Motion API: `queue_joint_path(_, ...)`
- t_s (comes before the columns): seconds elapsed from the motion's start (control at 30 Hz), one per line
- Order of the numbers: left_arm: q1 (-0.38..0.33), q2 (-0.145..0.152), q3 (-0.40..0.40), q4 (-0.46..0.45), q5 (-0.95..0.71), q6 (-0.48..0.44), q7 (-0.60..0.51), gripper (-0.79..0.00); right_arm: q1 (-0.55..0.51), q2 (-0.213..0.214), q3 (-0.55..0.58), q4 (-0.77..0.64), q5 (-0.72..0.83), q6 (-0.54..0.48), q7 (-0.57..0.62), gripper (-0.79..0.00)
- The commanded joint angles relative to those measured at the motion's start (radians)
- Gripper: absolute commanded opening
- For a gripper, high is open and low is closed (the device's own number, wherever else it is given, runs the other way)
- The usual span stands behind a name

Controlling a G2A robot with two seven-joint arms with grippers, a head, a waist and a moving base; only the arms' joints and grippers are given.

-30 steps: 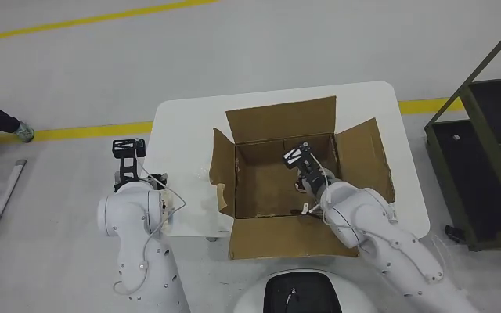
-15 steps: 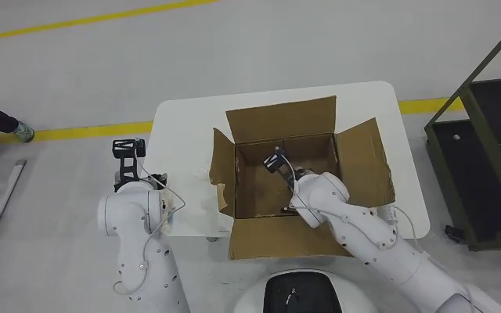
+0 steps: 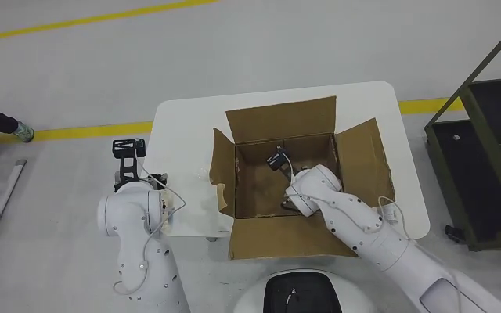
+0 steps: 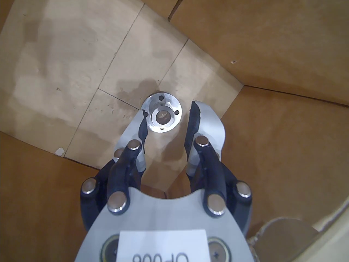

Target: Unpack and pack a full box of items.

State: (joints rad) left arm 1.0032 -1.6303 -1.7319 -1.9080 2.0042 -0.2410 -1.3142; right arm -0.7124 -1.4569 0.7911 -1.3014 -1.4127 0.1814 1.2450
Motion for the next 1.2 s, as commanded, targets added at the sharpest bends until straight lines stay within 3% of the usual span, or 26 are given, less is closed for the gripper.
queue_joint_path(0.0,0.000,0.000,0.000,0.000,0.000,0.000,0.000,0.000,0.005,-0.007,-0.002,0.025,0.007,0.005,-0.008,-0.428)
queue_joint_path(0.8,0.000,0.000,0.000,0.000,0.000,0.000,0.000,0.000,0.055,-0.074,-0.013,0.240,0.046,0.015,-0.067,-0.456)
queue_joint_path(0.9,0.000,0.000,0.000,0.000,0.000,0.000,0.000,0.000,0.057,-0.078,-0.009,0.241,0.045,0.010,-0.071,-0.542)
queue_joint_path(1.03,0.000,0.000,0.000,0.000,0.000,0.000,0.000,0.000,0.055,-0.081,0.000,0.234,0.039,0.003,-0.072,-0.773)
queue_joint_path(1.17,0.000,0.000,0.000,0.000,0.000,0.000,0.000,0.000,0.042,-0.080,0.017,0.198,0.031,0.000,-0.071,-0.785)
